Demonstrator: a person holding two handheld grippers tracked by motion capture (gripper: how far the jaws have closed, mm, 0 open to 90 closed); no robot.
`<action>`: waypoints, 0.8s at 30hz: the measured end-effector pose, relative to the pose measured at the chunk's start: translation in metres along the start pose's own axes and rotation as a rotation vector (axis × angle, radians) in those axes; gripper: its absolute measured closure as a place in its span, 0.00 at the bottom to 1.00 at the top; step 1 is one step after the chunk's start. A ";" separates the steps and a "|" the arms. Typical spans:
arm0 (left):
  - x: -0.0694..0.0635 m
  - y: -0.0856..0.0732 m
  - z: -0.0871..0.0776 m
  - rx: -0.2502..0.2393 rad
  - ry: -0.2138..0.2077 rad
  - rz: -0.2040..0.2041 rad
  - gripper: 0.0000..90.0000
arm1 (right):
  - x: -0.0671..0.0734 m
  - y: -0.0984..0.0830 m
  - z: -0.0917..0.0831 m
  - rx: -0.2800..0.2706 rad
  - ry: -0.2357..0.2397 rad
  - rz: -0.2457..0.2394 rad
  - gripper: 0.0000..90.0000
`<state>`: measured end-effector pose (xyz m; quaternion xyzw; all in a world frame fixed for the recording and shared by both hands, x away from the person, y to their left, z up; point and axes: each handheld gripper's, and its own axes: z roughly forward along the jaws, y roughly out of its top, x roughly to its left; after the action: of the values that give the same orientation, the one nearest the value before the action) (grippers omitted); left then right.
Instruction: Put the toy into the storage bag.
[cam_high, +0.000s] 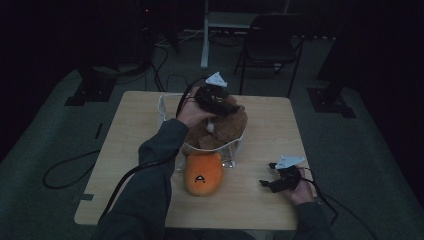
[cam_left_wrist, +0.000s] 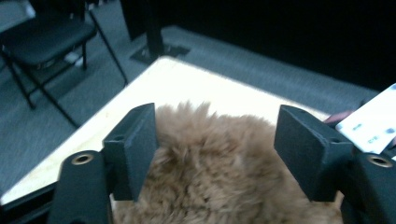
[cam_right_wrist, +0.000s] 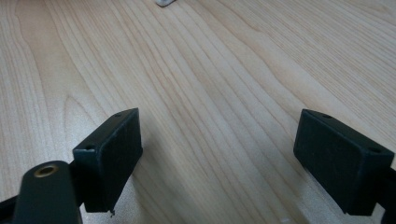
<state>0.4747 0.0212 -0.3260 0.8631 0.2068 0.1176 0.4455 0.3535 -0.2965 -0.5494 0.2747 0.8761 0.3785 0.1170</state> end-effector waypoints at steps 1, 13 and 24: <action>0.000 -0.001 0.005 0.048 -0.007 -0.012 0.42 | 0.000 0.000 0.000 0.000 0.000 -0.001 0.16; -0.008 -0.005 0.012 0.170 -0.065 0.008 0.50 | 0.000 0.000 0.000 -0.001 0.000 0.000 0.16; -0.011 -0.009 -0.003 0.115 -0.078 0.005 0.48 | 0.000 0.000 0.000 -0.001 0.001 0.000 0.16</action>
<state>0.4610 0.0232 -0.3318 0.8918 0.1933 0.0728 0.4025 0.3535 -0.2965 -0.5495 0.2746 0.8759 0.3791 0.1168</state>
